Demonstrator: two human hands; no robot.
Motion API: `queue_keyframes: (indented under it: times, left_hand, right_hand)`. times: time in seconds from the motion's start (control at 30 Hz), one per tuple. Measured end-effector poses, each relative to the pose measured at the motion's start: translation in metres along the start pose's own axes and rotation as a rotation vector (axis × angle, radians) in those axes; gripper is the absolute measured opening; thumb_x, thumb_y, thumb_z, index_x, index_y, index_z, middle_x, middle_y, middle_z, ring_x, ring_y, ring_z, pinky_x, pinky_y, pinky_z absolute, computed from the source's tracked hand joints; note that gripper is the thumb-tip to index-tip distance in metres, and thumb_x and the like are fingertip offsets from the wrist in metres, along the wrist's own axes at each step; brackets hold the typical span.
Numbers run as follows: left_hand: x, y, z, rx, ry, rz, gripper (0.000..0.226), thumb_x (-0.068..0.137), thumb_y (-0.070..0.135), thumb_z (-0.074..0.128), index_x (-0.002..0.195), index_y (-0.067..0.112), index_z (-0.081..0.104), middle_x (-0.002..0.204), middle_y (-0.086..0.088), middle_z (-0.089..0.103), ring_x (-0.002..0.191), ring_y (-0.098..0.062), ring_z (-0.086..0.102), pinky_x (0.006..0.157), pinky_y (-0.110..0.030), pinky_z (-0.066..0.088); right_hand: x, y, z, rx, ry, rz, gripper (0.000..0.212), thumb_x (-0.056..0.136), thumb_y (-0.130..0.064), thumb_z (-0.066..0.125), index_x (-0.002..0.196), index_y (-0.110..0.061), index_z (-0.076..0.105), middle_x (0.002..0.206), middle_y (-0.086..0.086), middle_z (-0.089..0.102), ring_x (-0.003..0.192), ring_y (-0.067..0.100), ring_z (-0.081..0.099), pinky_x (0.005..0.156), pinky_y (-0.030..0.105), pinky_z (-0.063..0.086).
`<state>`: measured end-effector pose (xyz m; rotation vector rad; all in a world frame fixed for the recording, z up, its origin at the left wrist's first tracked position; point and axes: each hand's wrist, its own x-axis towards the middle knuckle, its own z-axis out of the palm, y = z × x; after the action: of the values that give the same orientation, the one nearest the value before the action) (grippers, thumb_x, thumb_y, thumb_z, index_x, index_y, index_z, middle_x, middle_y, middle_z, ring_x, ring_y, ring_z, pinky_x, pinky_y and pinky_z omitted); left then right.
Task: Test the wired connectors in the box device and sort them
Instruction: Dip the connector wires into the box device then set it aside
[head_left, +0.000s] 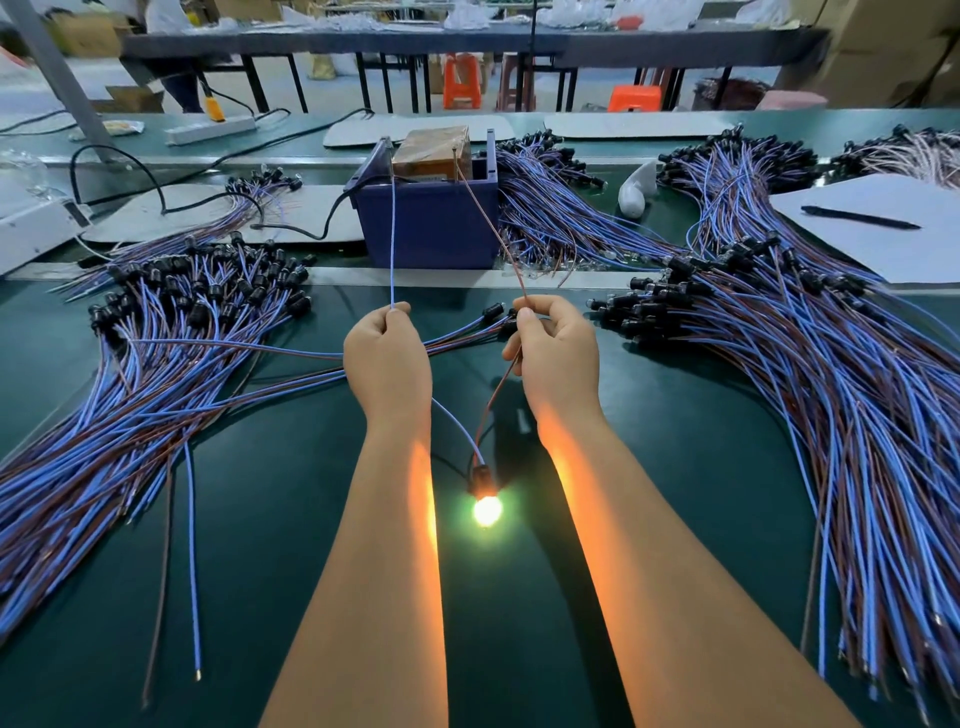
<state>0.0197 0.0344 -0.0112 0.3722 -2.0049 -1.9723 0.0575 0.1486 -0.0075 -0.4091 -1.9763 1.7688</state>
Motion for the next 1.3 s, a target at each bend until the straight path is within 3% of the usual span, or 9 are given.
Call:
queue_keyframes:
  times: [0.13,0.27,0.33,0.47,0.67,0.93,1.03,1.17,1.3]
  left_hand:
    - [-0.001,0.000,0.005,0.001,-0.133,0.008,0.025,0.093,0.015,0.046,0.088,0.024,0.069,0.050,0.012,0.043,0.047,-0.008,0.037,0.047,-0.022,0.035]
    - [-0.008,0.005,0.012,-0.019,-0.292,0.023,0.024,0.092,0.014,0.055,0.083,0.024,0.075,0.069,0.014,0.068,0.060,0.006,0.057,0.059,-0.007,0.046]
    - [-0.010,0.008,0.014,-0.097,-0.363,-0.022,0.024,0.092,0.011,0.054,0.085,0.018,0.076,0.078,0.004,0.073,0.074,-0.005,0.066,0.068,-0.018,0.052]
    - [-0.012,0.011,0.012,-0.181,-0.420,-0.067,0.020,0.092,0.015,0.055,0.089,0.010,0.074,0.049,0.011,0.041,0.041,-0.004,0.036,0.039,-0.015,0.030]
    - [-0.008,0.010,0.012,-0.397,-0.324,-0.155,0.021,0.097,0.011,0.056,0.076,0.010,0.060,0.051,0.005,0.043,0.044,-0.009,0.038,0.041,-0.021,0.034]
    - [-0.002,0.001,0.008,-0.275,-0.080,-0.063,0.016,0.094,0.019,0.064,0.079,0.014,0.059,0.066,0.003,0.056,0.053,-0.005,0.053,0.055,-0.022,0.047]
    - [-0.003,0.001,0.007,-0.207,-0.050,0.064,0.018,0.088,0.015,0.070,0.072,0.017,0.062,0.057,0.009,0.059,0.052,-0.005,0.054,0.060,-0.023,0.049]
    - [-0.013,0.002,0.011,-0.150,-0.287,0.129,0.015,0.084,0.007,0.072,0.072,0.014,0.064,0.059,0.005,0.065,0.059,-0.010,0.061,0.066,-0.025,0.055]
    - [-0.025,0.004,0.018,-0.117,-0.532,0.152,0.015,0.086,-0.002,0.068,0.076,0.007,0.061,0.059,0.001,0.066,0.058,-0.009,0.064,0.062,-0.021,0.055]
  right_hand:
    - [-0.007,-0.003,0.005,-0.039,0.005,-0.095,0.020,0.095,-0.015,0.049,0.086,-0.029,0.060,0.061,-0.006,0.058,0.061,0.010,0.055,0.069,0.039,0.050]
    - [-0.010,-0.001,0.013,-0.139,-0.110,-0.150,0.017,0.095,-0.014,0.052,0.096,-0.022,0.067,0.083,0.001,0.069,0.077,0.023,0.060,0.077,0.047,0.052]
    - [-0.009,0.002,0.013,-0.213,-0.144,-0.164,0.018,0.095,-0.015,0.053,0.101,-0.019,0.069,0.089,0.000,0.070,0.081,0.018,0.062,0.079,0.045,0.052]
    - [-0.007,0.001,0.010,-0.193,-0.166,-0.139,0.017,0.095,-0.015,0.054,0.099,-0.018,0.070,0.092,-0.001,0.072,0.089,0.019,0.065,0.084,0.043,0.052]
    - [-0.007,-0.005,0.000,0.202,-0.397,0.045,0.029,0.103,-0.006,0.039,0.100,-0.012,0.067,0.062,-0.008,0.068,0.053,0.004,0.060,0.050,0.018,0.048]
    - [0.003,-0.004,-0.017,0.792,-0.645,0.150,0.037,0.092,0.012,0.040,0.115,-0.007,0.062,0.098,0.010,0.074,0.083,0.018,0.072,0.080,0.028,0.058]
    - [0.005,-0.003,-0.015,0.751,-0.478,0.114,0.025,0.099,0.001,0.043,0.111,-0.009,0.063,0.089,0.004,0.075,0.078,0.012,0.071,0.078,0.024,0.057]
    - [0.010,0.001,-0.018,0.404,-0.100,0.036,0.023,0.102,-0.016,0.049,0.090,-0.016,0.068,0.064,-0.007,0.061,0.055,0.006,0.054,0.062,0.021,0.049]
    - [0.016,0.006,-0.026,0.054,0.126,-0.067,0.034,0.104,-0.025,0.043,0.073,-0.025,0.058,0.084,0.004,0.062,0.075,0.014,0.053,0.077,0.039,0.048]
